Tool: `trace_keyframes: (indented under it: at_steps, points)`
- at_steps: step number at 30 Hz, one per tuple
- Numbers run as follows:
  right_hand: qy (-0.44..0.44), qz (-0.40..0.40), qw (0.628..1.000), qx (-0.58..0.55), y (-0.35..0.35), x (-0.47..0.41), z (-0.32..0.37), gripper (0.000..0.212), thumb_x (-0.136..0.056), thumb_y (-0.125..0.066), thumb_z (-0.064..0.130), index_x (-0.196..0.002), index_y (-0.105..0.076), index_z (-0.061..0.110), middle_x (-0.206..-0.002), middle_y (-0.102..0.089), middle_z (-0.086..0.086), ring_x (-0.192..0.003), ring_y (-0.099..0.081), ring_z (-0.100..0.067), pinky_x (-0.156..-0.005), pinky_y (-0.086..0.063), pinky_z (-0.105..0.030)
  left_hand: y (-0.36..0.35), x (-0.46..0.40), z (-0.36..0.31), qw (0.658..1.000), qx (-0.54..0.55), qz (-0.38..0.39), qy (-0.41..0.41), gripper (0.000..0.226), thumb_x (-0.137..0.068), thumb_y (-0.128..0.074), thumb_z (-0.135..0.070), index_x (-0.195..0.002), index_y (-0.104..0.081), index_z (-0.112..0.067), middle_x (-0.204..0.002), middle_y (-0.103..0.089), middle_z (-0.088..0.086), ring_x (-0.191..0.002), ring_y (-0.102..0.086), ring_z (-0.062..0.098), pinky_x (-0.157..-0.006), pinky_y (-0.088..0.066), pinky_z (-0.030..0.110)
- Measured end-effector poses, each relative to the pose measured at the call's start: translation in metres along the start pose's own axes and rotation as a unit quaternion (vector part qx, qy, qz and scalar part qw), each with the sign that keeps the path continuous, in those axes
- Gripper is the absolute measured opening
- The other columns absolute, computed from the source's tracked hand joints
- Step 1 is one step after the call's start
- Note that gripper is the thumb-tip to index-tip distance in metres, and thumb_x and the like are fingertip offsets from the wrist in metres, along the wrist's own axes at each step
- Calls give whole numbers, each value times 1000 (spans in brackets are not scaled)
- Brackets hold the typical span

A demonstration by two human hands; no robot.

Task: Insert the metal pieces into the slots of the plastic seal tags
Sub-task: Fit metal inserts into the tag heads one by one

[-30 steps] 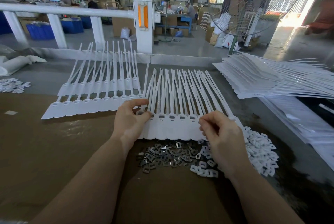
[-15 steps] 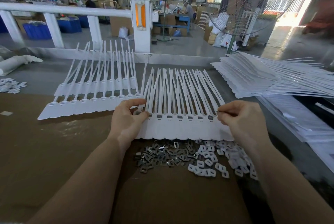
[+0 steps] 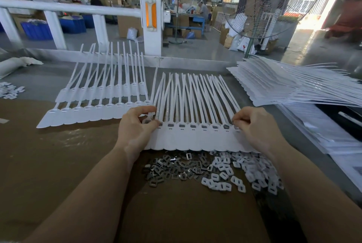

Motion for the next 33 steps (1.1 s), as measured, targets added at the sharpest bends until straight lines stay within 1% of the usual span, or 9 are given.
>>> trace_keyframes:
  at_steps: [3, 7, 10, 15, 19, 22, 26, 30, 33]
  points:
    - [25, 5, 999, -22, -3, 1, 8, 12, -89, -57, 8, -84, -64, 16, -75, -59, 13, -74, -57, -4, -62, -40, -10, 0, 0, -1, 1000, 0, 3, 1, 31, -82, -70, -10, -110, -66, -23, -110, -59, -2, -102, -54, 16, -88, -43, 27]
    - [36, 22, 998, -44, -9, 1, 14, 11, -91, -53, 8, -87, -60, 14, -89, -67, -2, -86, -63, -18, -81, -50, -37, 0, 0, -1, 1000, -6, 1, -5, 30, -82, -70, -11, -109, -66, -24, -105, -57, -8, -97, -53, 11, -81, -40, 22]
    - [37, 35, 998, -40, -11, 0, 16, 12, -93, -50, 8, -88, -58, 15, -88, -67, -1, -87, -63, -19, -82, -50, -42, 0, -1, 0, 1000, -10, 2, -6, 29, -82, -70, -12, -108, -66, -25, -102, -55, -10, -96, -52, 11, -80, -39, 23]
    - [57, 53, 996, -30, -14, 2, 21, 14, -93, -50, 8, -85, -55, 18, -81, -68, 4, -82, -61, -15, -79, -48, -36, 0, -1, -1, 1000, -7, 6, -1, 28, -83, -69, -12, -107, -66, -25, -105, -58, -5, -100, -53, 16, -85, -42, 27]
    - [47, 57, 996, -47, -14, 0, 17, 14, -93, -50, 9, -85, -57, 18, -84, -67, 2, -84, -61, -15, -77, -48, -33, 0, 0, 0, 1000, -6, 8, 8, 29, -82, -70, -12, -109, -66, -24, -109, -59, -2, -103, -53, 18, -93, -45, 33]
    - [26, 31, 998, -56, -3, -3, 7, 13, -92, -54, 9, -85, -61, 17, -88, -65, 0, -82, -59, -12, -69, -43, -21, 0, 1, 0, 1000, -5, 9, 12, 30, -82, -69, -11, -111, -66, -22, -110, -59, 1, -106, -54, 20, -98, -45, 39]
    - [12, 25, 999, -41, 2, -4, -1, 14, -88, -59, 7, -81, -64, 17, -84, -66, 1, -78, -58, -9, -67, -38, -18, 1, 1, -3, 1000, -14, 6, -2, 29, -83, -69, -11, -110, -66, -21, -111, -59, 0, -102, -52, 16, -88, -42, 28]
    - [35, 40, 998, -44, -3, -1, 7, 15, -88, -58, 7, -80, -63, 19, -79, -64, 8, -74, -57, 2, -61, -40, -4, 1, 2, -6, 1000, -24, 4, -13, 29, -83, -69, -12, -110, -66, -21, -111, -56, -3, -99, -49, 13, -83, -35, 23]
    - [48, 50, 997, -22, -9, 0, 12, 15, -90, -55, 9, -82, -60, 21, -84, -66, 6, -81, -61, -8, -70, -45, -14, 0, 3, -7, 1000, -23, 6, -10, 30, -83, -69, -12, -111, -66, -21, -112, -56, -3, -102, -49, 14, -86, -37, 24]
Point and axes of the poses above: each hand's wrist, its own x-axis away from the middle knuckle, its own y-axis out of the back of the hand, z = x × y, the point moved 9 cm from there along -x, towards the middle knuckle
